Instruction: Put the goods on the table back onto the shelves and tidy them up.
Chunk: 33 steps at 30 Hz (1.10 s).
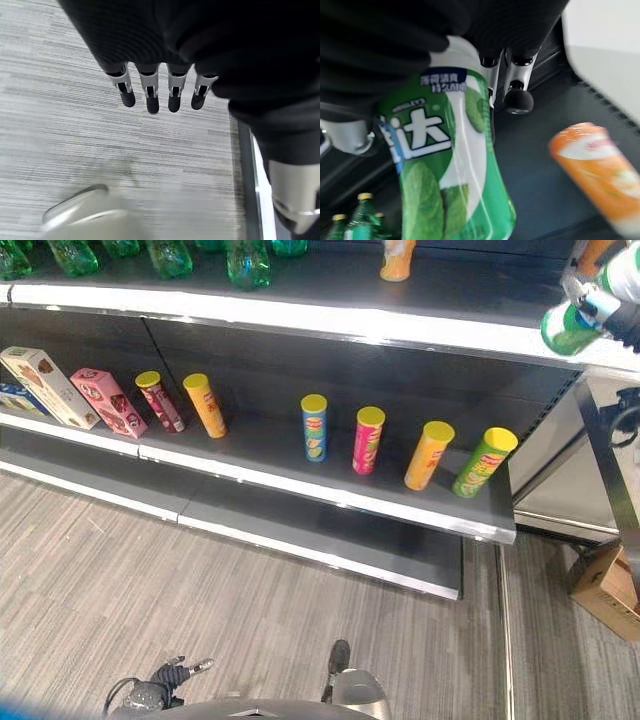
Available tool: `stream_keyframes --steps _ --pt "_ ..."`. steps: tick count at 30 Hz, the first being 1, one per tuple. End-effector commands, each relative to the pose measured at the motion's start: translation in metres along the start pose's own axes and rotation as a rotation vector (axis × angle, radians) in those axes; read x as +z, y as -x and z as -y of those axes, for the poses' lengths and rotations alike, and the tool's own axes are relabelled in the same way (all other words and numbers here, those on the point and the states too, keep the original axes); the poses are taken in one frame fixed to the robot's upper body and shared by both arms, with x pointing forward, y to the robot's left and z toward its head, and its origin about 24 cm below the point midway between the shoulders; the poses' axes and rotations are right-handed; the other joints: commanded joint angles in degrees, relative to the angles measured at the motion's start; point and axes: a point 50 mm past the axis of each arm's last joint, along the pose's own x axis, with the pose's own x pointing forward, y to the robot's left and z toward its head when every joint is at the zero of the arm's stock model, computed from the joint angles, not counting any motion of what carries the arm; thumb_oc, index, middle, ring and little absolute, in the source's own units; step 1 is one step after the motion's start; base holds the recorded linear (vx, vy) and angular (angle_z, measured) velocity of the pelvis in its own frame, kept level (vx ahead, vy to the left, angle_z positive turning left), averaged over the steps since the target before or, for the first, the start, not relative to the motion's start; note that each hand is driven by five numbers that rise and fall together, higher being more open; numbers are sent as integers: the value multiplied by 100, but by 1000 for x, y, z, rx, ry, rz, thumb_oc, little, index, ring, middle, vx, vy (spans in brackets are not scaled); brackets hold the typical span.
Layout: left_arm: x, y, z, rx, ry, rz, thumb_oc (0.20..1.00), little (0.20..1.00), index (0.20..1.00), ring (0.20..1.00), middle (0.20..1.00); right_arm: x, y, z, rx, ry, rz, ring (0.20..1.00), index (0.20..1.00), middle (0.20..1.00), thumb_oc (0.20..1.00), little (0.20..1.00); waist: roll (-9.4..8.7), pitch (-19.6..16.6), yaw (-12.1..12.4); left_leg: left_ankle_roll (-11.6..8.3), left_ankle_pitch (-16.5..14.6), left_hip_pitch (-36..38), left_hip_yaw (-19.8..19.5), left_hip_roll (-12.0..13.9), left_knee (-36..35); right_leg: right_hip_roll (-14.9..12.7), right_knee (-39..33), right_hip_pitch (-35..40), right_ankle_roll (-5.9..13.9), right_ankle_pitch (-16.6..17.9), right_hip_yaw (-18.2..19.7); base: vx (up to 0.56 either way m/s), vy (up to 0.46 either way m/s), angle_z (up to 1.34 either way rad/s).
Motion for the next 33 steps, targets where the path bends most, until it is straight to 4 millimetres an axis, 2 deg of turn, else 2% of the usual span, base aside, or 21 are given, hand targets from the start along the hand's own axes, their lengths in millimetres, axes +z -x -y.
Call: stream_keyframes --steps 1,2,3,5,6,7,8,9,10,13,17,22,25,33 --pt "8 1 -32 78 -62 49 1000 1000 1000 1000 1000 10 -10 12 -26 -39 58 200 200 200 200 200 -350 -1 68 269 377 -102 510 318 -70 -303 70 130 709 -693 22 73 -33 5" --pt "6 1 -32 72 -68 46 1000 1000 1000 1000 1000 12 -11 14 -14 -55 64 200 200 200 200 200 -313 27 83 306 327 -51 672 545 -299 -263 73 200 730 -740 21 106 17 12" --pt "5 1 -32 67 -78 43 1000 1000 1000 1000 1000 12 -14 15 -13 -64 67 200 200 200 200 200 -309 30 122 365 225 -38 739 645 -621 -271 68 237 748 -760 18 123 61 4" --pt "2 2 -36 72 -95 35 1000 1000 1000 1000 1000 12 -20 12 26 -92 69 200 200 200 200 200 -333 -10 225 460 -32 -53 658 643 -1727 -351 67 226 872 -758 83 117 118 -1" --pt "3 2 -38 73 -94 39 1000 1000 1000 1000 1000 10 -24 11 44 -89 56 200 200 200 200 200 -324 -44 310 441 66 -60 534 619 -2328 -357 69 224 913 -775 111 134 167 -12" --pt "0 2 -42 97 -84 27 1000 1000 1000 1000 1000 -4 -30 9 59 -85 -6 200 200 200 200 200 -270 -62 447 351 467 -174 231 602 -3024 -359 46 347 963 -844 165 91 122 -8" --pt "0 2 -41 96 -82 27 1000 1000 1000 1000 1000 -4 -31 9 59 -85 -3 200 200 200 200 200 -269 -72 424 358 498 -186 225 590 -3047 -368 46 330 964 -833 156 76 94 -12" --pt "-1 2 -42 91 -81 29 1000 1000 1000 1000 1000 -2 -36 6 114 -60 1 200 200 200 200 200 -239 -99 452 323 480 -69 181 568 -3368 -330 67 346 951 -845 228 71 58 -20" --pt "-2 2 -45 97 -82 21 1000 1000 1000 1000 1000 -8 -40 6 130 -28 -28 200 200 200 200 200 -220 -144 469 321 441 62 150 560 -3501 -301 77 372 975 -852 236 102 95 -43" --pt "-7 2 -43 85 -95 6 1000 1000 1000 1000 1000 -6 -49 -8 219 -8 -31 200 200 200 200 200 -194 -339 443 341 494 342 257 388 -3848 -385 64 379 1003 -771 309 122 111 -17" --pt "-9 2 -44 87 -113 -2 1000 1000 1000 1000 1000 -6 -61 -22 283 40 -44 200 200 200 200 200 -253 -440 501 398 448 552 403 277 -3982 -494 67 410 1057 -717 419 79 85 -15" --pt "-11 2 -41 93 -110 -8 1000 1000 1000 1000 1000 -5 -77 -43 330 147 -51 200 200 200 200 200 -239 -528 527 484 370 700 539 171 -4044 -617 54 425 1142 -652 513 64 48 -2" --pt "-10 2 -40 93 -109 -3 1000 1000 1000 1000 1000 -6 -81 -46 339 207 -50 200 200 200 200 200 -226 -535 521 499 362 716 554 148 -4051 -637 61 422 1162 -641 531 19 9 0" --pt "-11 2 -31 80 -130 -8 1000 1000 1000 1000 1000 -7 -80 -79 405 292 -61 200 200 200 200 200 -156 -547 532 547 303 755 558 103 -4012 -685 82 481 1174 -681 534 11 -4 -1"
